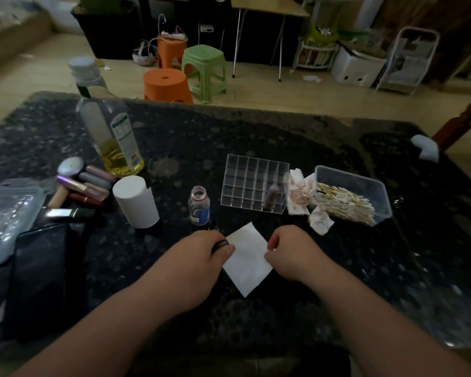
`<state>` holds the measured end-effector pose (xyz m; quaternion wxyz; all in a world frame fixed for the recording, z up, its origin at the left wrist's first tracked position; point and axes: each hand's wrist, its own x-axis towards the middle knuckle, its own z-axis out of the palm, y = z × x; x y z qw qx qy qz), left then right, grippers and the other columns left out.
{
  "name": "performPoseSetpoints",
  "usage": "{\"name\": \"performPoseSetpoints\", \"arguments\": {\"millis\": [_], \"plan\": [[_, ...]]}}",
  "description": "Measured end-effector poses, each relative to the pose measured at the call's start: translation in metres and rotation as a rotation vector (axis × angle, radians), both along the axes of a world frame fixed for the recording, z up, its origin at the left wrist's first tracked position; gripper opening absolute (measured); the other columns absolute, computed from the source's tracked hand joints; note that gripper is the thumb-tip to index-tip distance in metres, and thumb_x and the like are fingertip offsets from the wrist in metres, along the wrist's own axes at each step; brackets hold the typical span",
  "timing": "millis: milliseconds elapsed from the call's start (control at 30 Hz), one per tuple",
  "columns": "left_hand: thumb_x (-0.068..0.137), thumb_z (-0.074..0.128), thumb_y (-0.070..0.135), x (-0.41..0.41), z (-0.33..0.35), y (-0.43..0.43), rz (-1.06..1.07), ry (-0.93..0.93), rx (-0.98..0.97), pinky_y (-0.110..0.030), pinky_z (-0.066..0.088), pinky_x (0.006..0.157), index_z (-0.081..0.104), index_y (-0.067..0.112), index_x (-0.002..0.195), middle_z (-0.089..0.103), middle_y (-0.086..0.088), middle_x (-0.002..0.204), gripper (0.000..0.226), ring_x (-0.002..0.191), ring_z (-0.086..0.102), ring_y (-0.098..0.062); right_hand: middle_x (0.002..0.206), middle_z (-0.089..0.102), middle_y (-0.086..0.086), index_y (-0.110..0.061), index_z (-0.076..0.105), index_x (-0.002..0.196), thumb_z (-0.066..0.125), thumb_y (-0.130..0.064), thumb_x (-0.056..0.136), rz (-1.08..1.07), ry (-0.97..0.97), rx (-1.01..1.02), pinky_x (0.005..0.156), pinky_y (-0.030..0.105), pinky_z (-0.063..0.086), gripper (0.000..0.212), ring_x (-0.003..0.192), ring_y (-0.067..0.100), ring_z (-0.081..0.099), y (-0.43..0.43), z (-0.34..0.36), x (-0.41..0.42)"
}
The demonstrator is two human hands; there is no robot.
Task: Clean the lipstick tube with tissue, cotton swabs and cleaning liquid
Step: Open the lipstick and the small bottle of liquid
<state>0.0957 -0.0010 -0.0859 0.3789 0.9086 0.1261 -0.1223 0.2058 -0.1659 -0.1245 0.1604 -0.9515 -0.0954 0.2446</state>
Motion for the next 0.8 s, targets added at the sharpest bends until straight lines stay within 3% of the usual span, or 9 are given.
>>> {"name": "performPoseSetpoints", "arguments": {"millis": [67,200,300,367,433,500,800], "plan": [[0.099,0.052,0.042,-0.002,0.003,0.003,0.009,0.003,0.001,-0.015,0.042,0.067,0.059,0.038,0.11,0.061,0.017,0.099,0.014,0.086,0.057,0.0,0.089,0.067,-0.003,-0.02,0.068,0.082,0.068,-0.02,0.083,-0.018,-0.002,0.098,0.068,0.029,0.054,0.001,0.082,0.015,0.064,-0.005,0.007,0.001],[0.089,0.071,0.033,-0.005,0.006,0.009,0.041,0.026,-0.074,-0.015,0.051,0.076,0.059,0.042,0.103,0.063,0.021,0.101,0.02,0.086,0.064,0.001,0.088,0.063,-0.008,-0.024,0.064,0.084,0.067,-0.016,0.086,-0.023,-0.049,0.181,0.057,0.018,0.043,0.009,0.079,0.006,0.059,-0.02,0.02,0.0],[0.083,0.078,0.016,-0.008,0.015,0.006,0.064,-0.013,-0.363,-0.026,0.058,0.089,0.063,0.029,0.099,0.077,0.017,0.097,0.025,0.093,0.071,0.003,0.09,0.062,-0.01,-0.026,0.065,0.091,0.066,-0.014,0.088,-0.008,-0.039,0.193,0.056,0.014,0.04,0.012,0.079,0.002,0.057,-0.025,0.022,0.0],[0.08,0.076,0.002,-0.012,0.024,0.0,0.062,-0.115,-0.634,-0.027,0.059,0.088,0.067,0.019,0.094,0.079,0.009,0.102,0.024,0.1,0.072,-0.004,0.092,0.062,-0.01,-0.025,0.066,0.093,0.065,-0.013,0.089,-0.008,-0.051,0.224,0.057,0.013,0.041,0.013,0.081,0.001,0.057,-0.026,0.024,0.001],[0.072,0.078,-0.004,-0.017,0.029,-0.003,0.083,-0.227,-0.874,-0.029,0.059,0.083,0.073,0.02,0.085,0.078,-0.003,0.106,0.028,0.106,0.072,-0.015,0.095,0.063,-0.009,-0.025,0.066,0.096,0.064,-0.012,0.088,-0.012,-0.049,0.247,0.058,0.014,0.043,0.015,0.082,0.003,0.058,-0.027,0.028,0.001],[0.067,0.083,-0.004,-0.019,0.03,-0.004,0.076,-0.295,-0.99,-0.034,0.058,0.084,0.077,0.023,0.082,0.076,-0.008,0.111,0.031,0.109,0.07,-0.023,0.093,0.063,-0.008,-0.024,0.066,0.098,0.064,-0.011,0.087,-0.022,-0.033,0.265,0.057,0.017,0.044,0.017,0.08,0.005,0.06,-0.027,0.031,0.001],[0.062,0.08,0.007,-0.014,0.025,-0.001,0.067,-0.333,-0.913,-0.03,0.055,0.084,0.08,0.029,0.079,0.076,0.0,0.108,0.027,0.106,0.069,-0.02,0.09,0.066,-0.007,-0.024,0.067,0.091,0.064,-0.014,0.085,-0.042,-0.041,0.301,0.061,0.022,0.049,0.012,0.079,0.01,0.063,-0.026,0.032,-0.001]]}}
